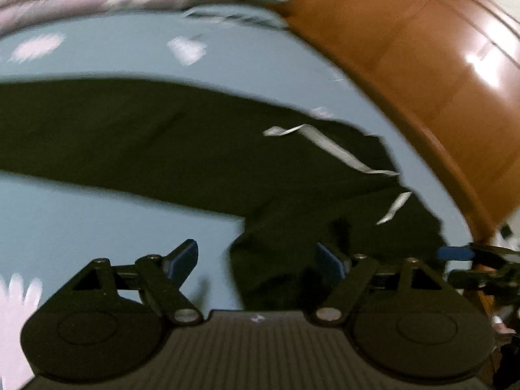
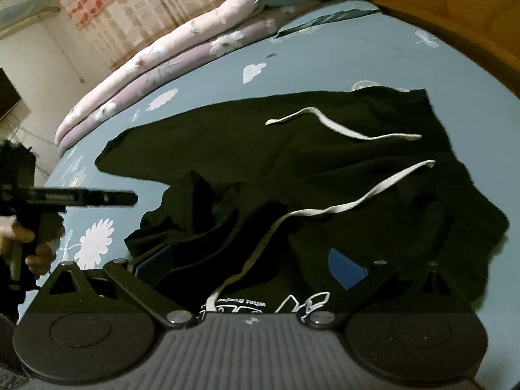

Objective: Fold clothes

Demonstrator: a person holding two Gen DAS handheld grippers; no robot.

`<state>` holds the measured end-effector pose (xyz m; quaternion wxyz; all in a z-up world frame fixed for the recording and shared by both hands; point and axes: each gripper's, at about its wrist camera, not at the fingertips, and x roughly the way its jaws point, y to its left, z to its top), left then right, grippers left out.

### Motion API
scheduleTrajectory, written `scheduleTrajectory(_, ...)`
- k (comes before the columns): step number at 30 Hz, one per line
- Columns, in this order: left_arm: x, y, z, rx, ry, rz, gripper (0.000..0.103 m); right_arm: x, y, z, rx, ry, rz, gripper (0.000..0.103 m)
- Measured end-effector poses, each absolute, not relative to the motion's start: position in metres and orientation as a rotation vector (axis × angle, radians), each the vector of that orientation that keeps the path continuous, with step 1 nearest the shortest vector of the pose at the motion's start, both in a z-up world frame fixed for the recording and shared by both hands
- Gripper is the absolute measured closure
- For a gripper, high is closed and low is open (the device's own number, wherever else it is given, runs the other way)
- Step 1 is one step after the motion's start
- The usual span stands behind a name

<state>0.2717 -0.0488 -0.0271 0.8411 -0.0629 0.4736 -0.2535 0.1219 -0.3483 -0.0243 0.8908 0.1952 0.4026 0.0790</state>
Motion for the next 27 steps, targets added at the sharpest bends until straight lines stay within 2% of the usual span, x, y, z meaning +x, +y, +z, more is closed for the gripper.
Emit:
scheduleTrajectory(7,0.270,-0.051,-0.061,-0.202,1.081,-0.564,0.026,0.132,-0.342,-0.032,0.407,0.859,0.207,0.000)
scheduleTrajectory(9,0.276,-0.060,-0.071,-0.211,1.110,-0.569,0.031,0.134,-0.340,-0.033,0.407,0.865,0.217,0.000)
scheduleTrajectory(11,0.280,-0.067,-0.080,-0.217,1.133,-0.574,0.051,0.132,-0.340,-0.033,0.408,0.865,0.211,0.000)
scheduleTrajectory(12,0.278,-0.069,-0.080,-0.215,1.129,-0.578,0.070,0.130,-0.340,-0.032,0.409,0.865,0.208,0.000)
scheduleTrajectory(13,0.277,-0.070,-0.080,-0.212,1.126,-0.585,0.081,0.128,-0.339,-0.031,0.411,0.863,0.206,0.000)
scheduleTrajectory(14,0.276,-0.071,-0.079,-0.208,1.125,-0.588,0.091,0.127,-0.339,-0.031,0.413,0.862,0.202,0.000)
scheduleTrajectory(15,0.275,-0.071,-0.077,-0.199,1.117,-0.582,0.095,0.125,-0.340,-0.031,0.416,0.862,0.196,0.000)
scheduleTrajectory(19,0.267,-0.056,-0.060,-0.199,1.055,-0.544,0.102,0.123,-0.340,-0.031,0.415,0.870,0.172,0.000)
scheduleTrajectory(27,0.243,0.010,-0.012,-0.178,0.913,-0.359,0.102,0.136,-0.325,-0.035,0.416,0.897,0.170,0.000)
